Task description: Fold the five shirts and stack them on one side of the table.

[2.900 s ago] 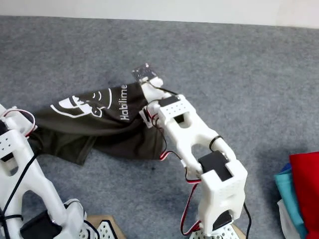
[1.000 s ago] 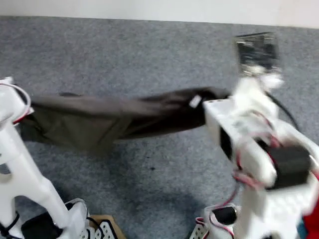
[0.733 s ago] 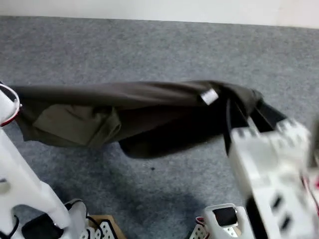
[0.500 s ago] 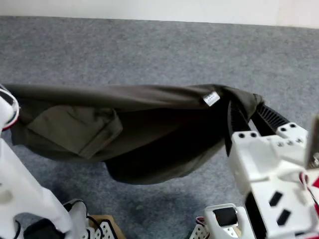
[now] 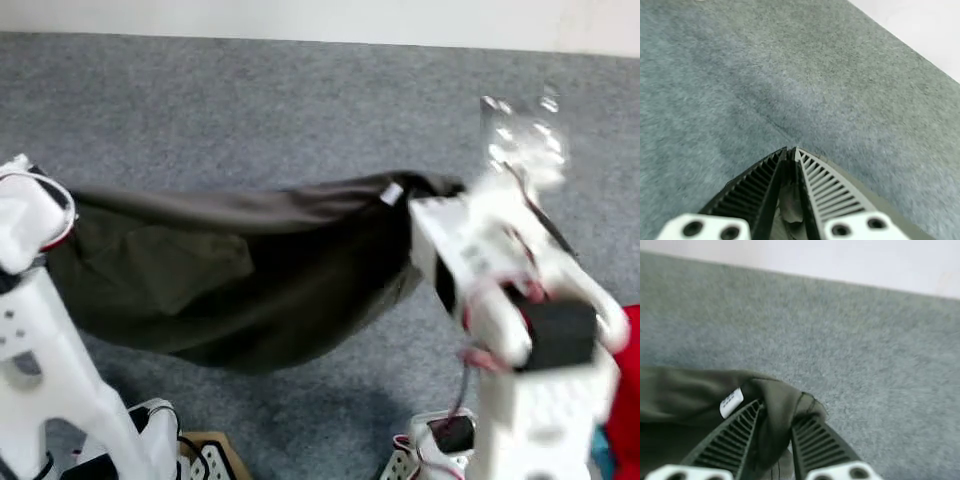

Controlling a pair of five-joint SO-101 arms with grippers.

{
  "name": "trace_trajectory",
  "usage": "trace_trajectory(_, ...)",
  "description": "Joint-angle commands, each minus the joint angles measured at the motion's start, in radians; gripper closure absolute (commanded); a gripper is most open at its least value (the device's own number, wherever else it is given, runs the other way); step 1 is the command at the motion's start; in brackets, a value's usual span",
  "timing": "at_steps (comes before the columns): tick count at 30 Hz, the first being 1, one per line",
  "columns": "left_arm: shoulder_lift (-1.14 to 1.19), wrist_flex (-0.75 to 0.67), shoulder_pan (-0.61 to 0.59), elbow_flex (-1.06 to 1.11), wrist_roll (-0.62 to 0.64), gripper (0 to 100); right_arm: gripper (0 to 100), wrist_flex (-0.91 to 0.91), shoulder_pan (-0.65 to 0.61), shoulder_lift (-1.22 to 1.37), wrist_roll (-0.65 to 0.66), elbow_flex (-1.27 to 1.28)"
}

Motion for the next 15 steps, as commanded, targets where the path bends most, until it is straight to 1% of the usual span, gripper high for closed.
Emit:
trace_trajectory(1,-0.012,-0.215,0.018,0.134,0.008,99,99.1,-0.254,0.002,-0.008,0.011,0.156)
trace_trajectory(4,-0.010,-0.377,0.022,0.239,0.009,99,99.1,-0.515,-0.001,-0.007,0.011,0.326)
trace_trajectory(8,-0.010,-0.560,0.022,0.363,0.012,99,99.1,-0.878,-0.001,0.035,0.012,0.550)
trace_trajectory(10,-0.010,-0.644,0.019,0.401,0.052,99,99.1,-1.063,0.005,0.090,0.012,0.633)
trace_trajectory(12,-0.010,-0.713,0.018,0.417,0.069,99,99.1,-1.241,0.005,0.160,0.012,0.685)
trace_trajectory(15,-0.008,-0.792,0.018,0.424,0.072,99,99.1,-1.431,0.005,0.275,0.012,0.696)
